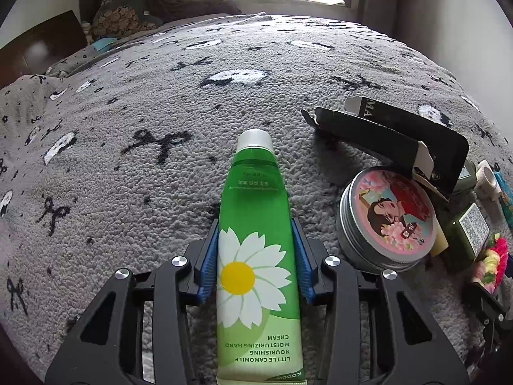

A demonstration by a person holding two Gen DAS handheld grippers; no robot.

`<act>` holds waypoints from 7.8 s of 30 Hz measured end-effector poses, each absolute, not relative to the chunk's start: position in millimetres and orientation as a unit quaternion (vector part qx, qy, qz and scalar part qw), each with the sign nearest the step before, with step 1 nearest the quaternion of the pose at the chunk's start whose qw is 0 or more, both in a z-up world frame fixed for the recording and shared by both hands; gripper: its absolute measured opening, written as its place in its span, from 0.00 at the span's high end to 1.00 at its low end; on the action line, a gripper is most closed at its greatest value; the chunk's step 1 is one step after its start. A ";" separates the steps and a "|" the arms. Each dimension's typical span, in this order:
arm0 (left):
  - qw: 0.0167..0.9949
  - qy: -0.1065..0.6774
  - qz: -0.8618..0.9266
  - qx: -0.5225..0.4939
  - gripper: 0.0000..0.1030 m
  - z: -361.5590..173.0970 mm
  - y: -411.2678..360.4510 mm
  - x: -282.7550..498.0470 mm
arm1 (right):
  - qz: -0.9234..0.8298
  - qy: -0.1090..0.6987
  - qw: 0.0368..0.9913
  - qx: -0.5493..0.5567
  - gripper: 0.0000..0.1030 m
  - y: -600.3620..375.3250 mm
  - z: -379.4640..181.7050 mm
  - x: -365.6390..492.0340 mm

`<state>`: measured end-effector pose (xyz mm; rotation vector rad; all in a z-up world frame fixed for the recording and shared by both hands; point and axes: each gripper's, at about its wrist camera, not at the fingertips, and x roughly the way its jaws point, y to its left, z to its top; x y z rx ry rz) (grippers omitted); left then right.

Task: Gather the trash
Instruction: 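Grasp the green cream tube with left tool while right tool grasps pipe-cleaner toy, then lower both tools below the bed edge and release both items into the bin, then grasp the olive bottle with left tool while right tool grasps blue wipe pack, then lower both tools to the bin and open both to drop the items, then grasp the pink-lid tin with left tool while right tool grasps lip-balm tube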

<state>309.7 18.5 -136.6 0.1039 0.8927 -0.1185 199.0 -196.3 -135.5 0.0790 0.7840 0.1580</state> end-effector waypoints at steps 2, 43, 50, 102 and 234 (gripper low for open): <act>0.900 0.430 -0.058 0.051 0.62 -136.2 19.2 303.8 | 0.076 0.378 0.922 0.040 0.31 -198.7 -131.4 193.0; 0.853 0.475 -0.204 0.070 0.62 -213.8 -14.5 -17.3 | 0.093 0.438 0.894 -0.008 0.31 -201.0 -192.5 -5.2; 0.817 0.533 -0.211 0.070 0.62 -260.3 -19.9 -10.1 | 0.116 0.515 0.849 0.014 0.31 -185.8 -242.4 0.2; 0.897 0.385 -0.211 0.053 0.22 -119.8 -81.7 142.6 | -0.056 0.365 0.928 0.042 0.13 -324.5 -102.5 158.8; 0.911 0.379 -0.141 0.080 0.08 -120.0 -10.6 122.4 | 0.021 0.363 0.930 0.051 0.20 -282.1 -103.7 108.8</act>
